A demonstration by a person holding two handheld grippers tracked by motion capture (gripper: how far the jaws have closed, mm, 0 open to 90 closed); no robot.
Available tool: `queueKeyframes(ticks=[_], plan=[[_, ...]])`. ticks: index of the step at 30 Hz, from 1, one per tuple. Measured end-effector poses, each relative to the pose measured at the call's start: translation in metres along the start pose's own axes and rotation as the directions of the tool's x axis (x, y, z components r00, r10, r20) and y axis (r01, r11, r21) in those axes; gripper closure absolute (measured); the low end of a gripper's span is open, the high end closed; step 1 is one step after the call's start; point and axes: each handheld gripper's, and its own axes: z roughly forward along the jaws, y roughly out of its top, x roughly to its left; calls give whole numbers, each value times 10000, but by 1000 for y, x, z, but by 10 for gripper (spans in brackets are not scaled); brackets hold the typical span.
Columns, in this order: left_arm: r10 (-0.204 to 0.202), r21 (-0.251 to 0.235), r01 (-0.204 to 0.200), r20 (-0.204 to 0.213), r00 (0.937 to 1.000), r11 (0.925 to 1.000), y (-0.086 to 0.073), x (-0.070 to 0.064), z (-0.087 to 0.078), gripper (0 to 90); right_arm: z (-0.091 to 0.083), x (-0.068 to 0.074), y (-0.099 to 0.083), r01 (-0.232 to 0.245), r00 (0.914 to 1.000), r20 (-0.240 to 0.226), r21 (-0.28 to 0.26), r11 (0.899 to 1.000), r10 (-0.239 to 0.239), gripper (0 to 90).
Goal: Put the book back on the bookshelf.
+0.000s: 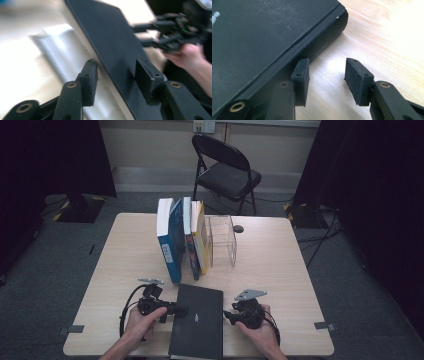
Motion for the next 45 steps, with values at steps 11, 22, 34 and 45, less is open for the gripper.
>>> queueKeyframes(ticks=[11,22,34,45], plan=[[-27,1045,-26,508,9987,9945,3,-6,22,436,0,2,0,57,10000,11,-21,10000,-57,548],[-213,1158,115,845,9962,9932,14,-1,34,451,0,1,1,88,10000,-34,-17,10000,-88,546],[-486,1026,334,1495,9876,9942,19,11,38,514,1,-3,0,49,9999,-134,-86,10000,-50,541],[-142,578,50,1600,9870,9983,18,6,33,610,-9,-14,5,-541,9954,-812,-384,9978,508,286]])
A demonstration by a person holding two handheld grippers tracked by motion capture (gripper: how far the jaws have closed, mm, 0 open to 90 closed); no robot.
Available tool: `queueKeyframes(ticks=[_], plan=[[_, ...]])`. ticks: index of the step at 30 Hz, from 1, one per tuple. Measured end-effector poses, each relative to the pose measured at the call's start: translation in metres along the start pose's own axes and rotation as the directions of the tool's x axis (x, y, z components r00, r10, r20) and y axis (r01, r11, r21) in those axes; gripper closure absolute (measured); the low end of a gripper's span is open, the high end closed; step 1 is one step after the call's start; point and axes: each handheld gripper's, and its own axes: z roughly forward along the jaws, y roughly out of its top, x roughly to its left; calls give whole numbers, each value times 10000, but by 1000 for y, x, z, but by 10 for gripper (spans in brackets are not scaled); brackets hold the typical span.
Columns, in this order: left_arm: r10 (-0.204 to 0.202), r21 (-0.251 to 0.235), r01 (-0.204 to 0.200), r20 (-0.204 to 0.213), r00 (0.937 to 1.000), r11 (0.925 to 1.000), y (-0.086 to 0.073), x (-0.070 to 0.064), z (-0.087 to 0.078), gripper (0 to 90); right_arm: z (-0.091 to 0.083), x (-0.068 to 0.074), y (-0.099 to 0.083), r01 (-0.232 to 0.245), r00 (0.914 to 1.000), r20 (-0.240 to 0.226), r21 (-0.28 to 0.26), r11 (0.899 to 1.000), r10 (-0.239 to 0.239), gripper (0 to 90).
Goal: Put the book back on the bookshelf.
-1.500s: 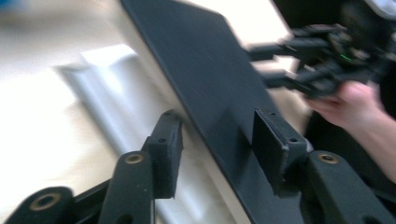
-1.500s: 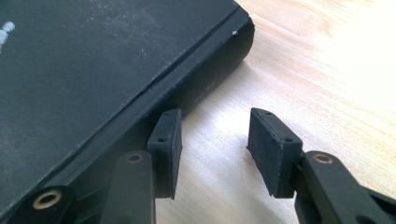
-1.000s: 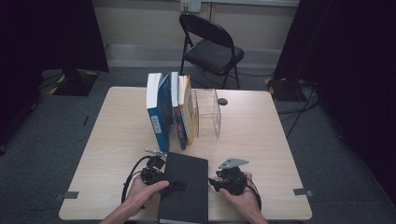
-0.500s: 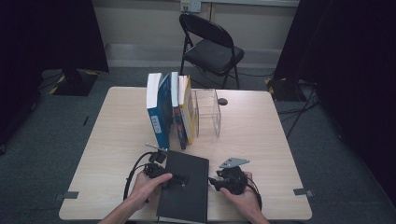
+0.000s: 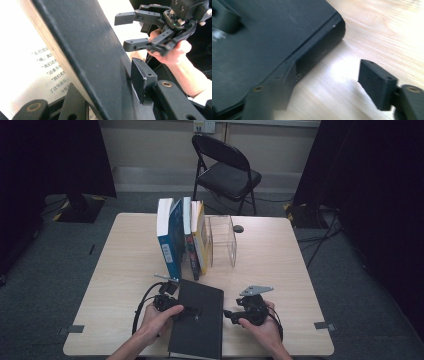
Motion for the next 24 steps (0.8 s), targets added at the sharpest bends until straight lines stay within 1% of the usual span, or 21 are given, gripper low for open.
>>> queueKeyframes(ticks=[1,3,5,6,8,9,12,13,16,17,18,19,20,21,22,24], plan=[[17,-41,-17,-14,10000,10000,0,-1,0,611,-1,0,0,-38,10000,-75,-94,9999,38,279],[189,-92,-190,-72,9998,9998,-1,-3,-1,612,-2,2,0,-5,9995,-319,-188,9998,-1,253],[312,-323,-317,-173,9994,9990,-3,-9,-3,617,-4,5,0,-12,9985,-550,-291,9996,-4,231],[645,-394,-653,-217,9977,9971,-4,-14,-4,617,-4,6,0,-1,9976,-694,-328,9995,-22,217],[907,-530,-921,-291,9955,9943,-6,-21,-6,625,-4,6,0,-225,9911,-1325,-500,9985,157,203],[1171,-598,-1189,-336,9926,9911,-7,-24,-6,628,-4,5,0,-299,9892,-1447,-532,9981,219,194],[1574,-794,-1603,-422,9866,9839,-10,-30,-8,630,-3,2,0,-501,9821,-1841,-541,9973,394,173],[1726,-811,-1755,-418,9841,9811,-10,-32,-8,631,-4,1,-1,-625,9784,-2002,-529,9966,507,161],[2274,-707,-2308,-529,9724,9704,-11,-40,-10,632,-4,-1,-2,-777,9735,-2193,-485,9958,653,89],[2299,-779,-2338,-551,9716,9692,-12,-41,-10,632,-4,-1,-2,-773,9707,-2314,-441,9960,651,88],[2400,-719,-2435,-541,9693,9672,-12,-42,-10,633,-4,-1,-3,-768,9691,-2382,-472,9959,635,82],[2450,-787,-2492,-587,9677,9653,-12,-43,-11,634,-4,-1,-3,-762,9672,-2461,-469,9960,624,83],[2426,-824,-2466,-557,9685,9656,-13,-43,-11,637,-4,-1,-3,-758,9663,-2500,-467,9960,618,83],[2472,-802,-2511,-547,9674,9646,-12,-43,-11,638,-4,-1,-3,-757,9651,-2548,-481,9960,610,84],[2461,-857,-2500,-535,9678,9644,-13,-43,-11,640,-5,-1,-3,-754,9642,-2582,-504,9959,600,94],[2575,-820,-2608,-486,9651,9619,-12,-44,-11,641,-5,-1,-2,-730,9580,-2819,-652,9952,518,127]])
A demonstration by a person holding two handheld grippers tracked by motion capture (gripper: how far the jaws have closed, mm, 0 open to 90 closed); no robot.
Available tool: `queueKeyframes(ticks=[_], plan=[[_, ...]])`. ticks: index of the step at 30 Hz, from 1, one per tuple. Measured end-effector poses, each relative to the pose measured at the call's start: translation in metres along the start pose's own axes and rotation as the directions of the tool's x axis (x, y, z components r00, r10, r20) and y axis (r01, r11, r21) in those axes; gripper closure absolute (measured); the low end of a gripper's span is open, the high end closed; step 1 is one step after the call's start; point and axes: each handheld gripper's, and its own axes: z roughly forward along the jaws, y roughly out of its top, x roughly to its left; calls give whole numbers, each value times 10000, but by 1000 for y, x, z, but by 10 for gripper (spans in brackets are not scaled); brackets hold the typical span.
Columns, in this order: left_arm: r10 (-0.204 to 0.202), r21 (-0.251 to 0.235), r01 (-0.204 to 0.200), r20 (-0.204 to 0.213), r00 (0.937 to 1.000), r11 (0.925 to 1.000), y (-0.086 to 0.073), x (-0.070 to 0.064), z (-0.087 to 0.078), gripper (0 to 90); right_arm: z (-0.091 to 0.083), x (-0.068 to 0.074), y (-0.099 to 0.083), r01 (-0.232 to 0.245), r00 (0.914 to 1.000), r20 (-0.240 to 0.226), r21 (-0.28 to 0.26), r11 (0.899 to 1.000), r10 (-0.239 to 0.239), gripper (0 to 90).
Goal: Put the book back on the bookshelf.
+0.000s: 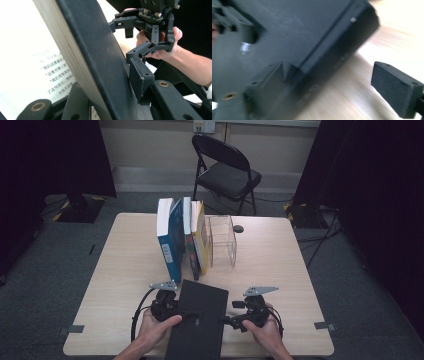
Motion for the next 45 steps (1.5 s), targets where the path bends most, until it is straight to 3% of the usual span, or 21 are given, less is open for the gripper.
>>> queueKeyframes(ticks=[6,12,14,18,22,24,26,28,32,36,38,45], plan=[[513,29,-514,247,9984,9987,1,-2,0,644,4,-2,0,-209,9975,-665,150,9997,219,100],[940,-23,-940,499,9943,9956,4,-8,1,663,6,0,2,-7,9892,-1468,288,9996,49,123],[1075,-9,-1076,545,9927,9942,5,-9,-1,669,6,3,4,43,9885,-1511,337,9994,9,110],[1179,-197,-1168,692,9906,9930,7,-10,-5,688,3,10,7,358,9913,-1272,175,9992,-333,122],[1525,-292,-1508,692,9859,9881,12,-13,-10,692,-2,10,12,283,9895,-1412,-165,9995,-303,171],[1652,-461,-1621,755,9834,9857,15,-14,-12,696,-6,13,16,526,9895,-1333,-308,9981,-563,184],[1855,-656,-1800,900,9785,9815,21,-15,-15,704,-13,15,21,616,9899,-1235,-622,9962,-689,206],[2108,-860,-2043,754,9746,9751,26,-18,-15,714,-19,18,27,835,9916,-918,-853,9928,-913,218],[2844,-913,-2796,447,9577,9558,37,-26,-16,735,-33,23,39,1409,9885,-360,-1362,9806,-1470,273],[3107,-1020,-3072,205,9503,9462,39,-28,-15,754,-46,28,52,1915,9809,33,-1915,9626,-1944,321],[3316,-915,-3299,43,9434,9396,38,-28,-14,751,-49,32,57,2154,9760,120,-2027,9553,-2175,340],[3303,-786,-3290,42,9439,9410,26,-24,-21,708,-49,37,56,2478,9653,-261,-2234,9427,-2599,410]])
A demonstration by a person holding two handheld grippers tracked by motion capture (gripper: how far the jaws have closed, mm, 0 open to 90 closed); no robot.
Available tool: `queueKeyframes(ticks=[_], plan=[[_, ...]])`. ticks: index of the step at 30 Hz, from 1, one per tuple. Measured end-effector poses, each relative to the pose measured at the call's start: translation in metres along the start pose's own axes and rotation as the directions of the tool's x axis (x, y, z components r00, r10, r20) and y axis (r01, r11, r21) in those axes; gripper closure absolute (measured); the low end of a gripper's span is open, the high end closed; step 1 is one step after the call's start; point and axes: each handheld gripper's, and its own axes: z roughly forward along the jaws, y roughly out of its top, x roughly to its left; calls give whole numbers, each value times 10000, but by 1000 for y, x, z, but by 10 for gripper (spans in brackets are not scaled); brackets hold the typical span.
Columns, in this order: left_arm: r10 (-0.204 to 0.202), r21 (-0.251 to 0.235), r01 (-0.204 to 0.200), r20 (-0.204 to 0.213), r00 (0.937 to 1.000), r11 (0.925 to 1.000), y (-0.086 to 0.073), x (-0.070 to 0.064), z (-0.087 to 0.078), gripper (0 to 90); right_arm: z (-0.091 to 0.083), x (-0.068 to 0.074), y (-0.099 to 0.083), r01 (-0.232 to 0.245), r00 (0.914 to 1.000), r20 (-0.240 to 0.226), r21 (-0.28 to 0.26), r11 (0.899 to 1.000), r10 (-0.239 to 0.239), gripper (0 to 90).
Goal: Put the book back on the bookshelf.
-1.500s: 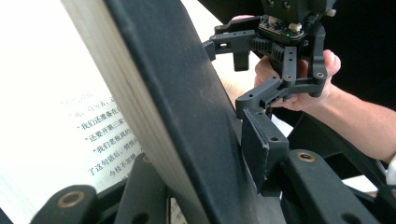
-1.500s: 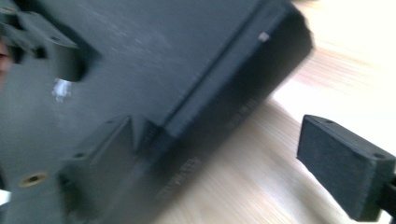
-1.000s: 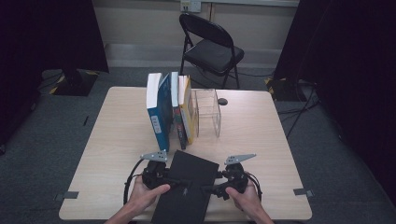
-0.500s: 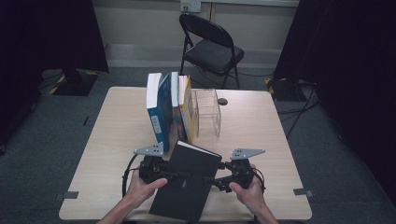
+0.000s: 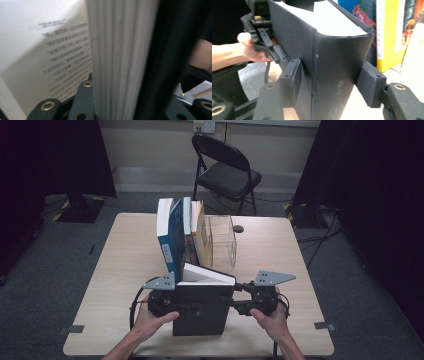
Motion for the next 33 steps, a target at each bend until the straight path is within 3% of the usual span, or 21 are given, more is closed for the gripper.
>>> queueKeyframes(ticks=[5,9,11,13,16,17,19,21,28,29,31,32,33], plan=[[-23,-61,22,-59,10000,10000,-6,-2,-4,684,1,3,2,255,9992,-313,93,9996,-252,425],[-21,229,25,-179,9998,9997,-11,-2,-11,656,4,4,3,421,9970,-653,225,9989,-406,423],[-337,234,344,-292,9990,9991,-15,-2,-14,618,8,7,4,528,9947,-899,302,9981,-499,418],[-373,261,380,-289,9989,9989,-18,-2,-17,599,15,10,5,566,9919,-1163,444,9974,-511,410],[-120,455,152,-682,9976,9988,-19,-6,-19,588,23,16,6,777,9917,-1076,612,9951,-709,396],[-204,466,239,-755,9969,9986,-21,-5,-21,581,24,17,6,827,9919,-1013,633,9946,-761,394],[-261,612,324,-1005,9946,9976,-26,-4,-26,561,25,18,7,850,9924,-942,660,9942,-786,398],[-589,471,653,-1276,9901,9968,-32,-2,-34,554,25,19,7,916,9925,-871,650,9937,-857,415],[-357,798,513,-1864,9818,9955,-35,2,-42,533,26,21,8,1084,9927,-603,752,9913,-1040,441],[-464,782,619,-1861,9814,9950,-37,2,-43,523,26,21,8,1134,9923,-600,800,9903,-1088,446],[-481,784,686,-2384,9700,9946,-38,4,-46,463,25,23,8,1225,9911,-634,852,9888,-1173,467],[-681,650,868,-2487,9662,9941,-39,7,-49,432,25,23,8,1257,9904,-692,868,9883,-1199,481],[-815,548,973,-2396,9674,9937,-40,10,-50,432,25,24,8,1275,9898,-750,879,9879,-1211,493]])
